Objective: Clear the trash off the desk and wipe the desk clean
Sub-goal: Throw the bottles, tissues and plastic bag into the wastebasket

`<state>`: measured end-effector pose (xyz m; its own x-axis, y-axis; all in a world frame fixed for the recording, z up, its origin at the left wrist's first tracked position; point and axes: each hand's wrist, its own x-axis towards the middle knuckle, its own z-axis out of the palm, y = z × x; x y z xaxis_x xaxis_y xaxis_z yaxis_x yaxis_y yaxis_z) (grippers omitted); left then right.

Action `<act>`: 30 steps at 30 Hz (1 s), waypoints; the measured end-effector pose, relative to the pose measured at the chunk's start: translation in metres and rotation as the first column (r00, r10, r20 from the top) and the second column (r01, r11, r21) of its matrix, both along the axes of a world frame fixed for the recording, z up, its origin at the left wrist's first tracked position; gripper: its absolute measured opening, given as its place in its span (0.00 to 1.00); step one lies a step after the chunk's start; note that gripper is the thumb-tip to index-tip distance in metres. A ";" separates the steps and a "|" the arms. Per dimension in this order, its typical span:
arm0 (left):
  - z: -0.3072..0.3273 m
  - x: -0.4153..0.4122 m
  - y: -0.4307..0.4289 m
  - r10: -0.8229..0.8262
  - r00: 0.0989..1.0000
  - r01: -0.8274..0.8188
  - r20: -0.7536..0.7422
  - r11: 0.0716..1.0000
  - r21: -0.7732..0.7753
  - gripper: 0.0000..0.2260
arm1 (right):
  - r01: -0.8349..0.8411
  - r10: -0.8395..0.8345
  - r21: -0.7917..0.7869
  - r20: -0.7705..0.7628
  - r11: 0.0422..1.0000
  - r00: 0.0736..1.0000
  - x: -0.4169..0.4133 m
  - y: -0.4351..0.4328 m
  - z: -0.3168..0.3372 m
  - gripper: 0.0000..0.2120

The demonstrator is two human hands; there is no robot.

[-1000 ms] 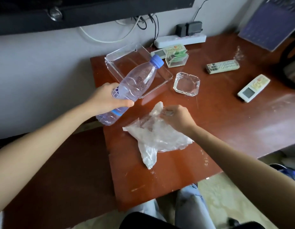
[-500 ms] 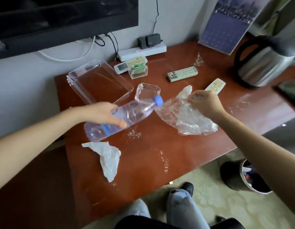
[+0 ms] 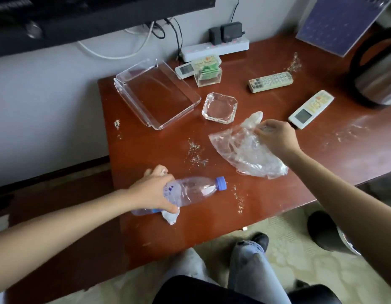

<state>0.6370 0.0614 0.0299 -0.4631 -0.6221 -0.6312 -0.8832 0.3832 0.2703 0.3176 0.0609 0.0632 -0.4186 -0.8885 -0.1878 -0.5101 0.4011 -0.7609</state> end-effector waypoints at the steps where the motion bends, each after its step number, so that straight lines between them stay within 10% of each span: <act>1: -0.003 -0.003 0.006 -0.019 1.000 0.018 -0.008 0.999 -0.046 0.30 | -0.007 0.007 -0.002 -0.010 1.000 1.000 0.003 0.001 0.000 0.06; 13: 0.047 -0.067 -0.059 0.085 0.965 -0.157 -0.248 0.945 -0.288 0.32 | 0.138 -0.137 -0.136 0.021 0.981 0.990 -0.034 0.020 0.025 0.09; 30: 0.128 -0.430 -0.058 -0.047 0.819 -0.110 -0.572 0.965 -0.236 0.30 | -0.009 -0.051 -0.217 -0.272 0.976 0.961 -0.324 0.096 0.060 0.11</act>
<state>0.2065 0.0036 0.1580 -0.6662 -0.7410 -0.0837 -0.6132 0.4804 0.6271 -0.0059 0.1569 0.1234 -0.4458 -0.8856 0.1307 -0.7044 0.2569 -0.6616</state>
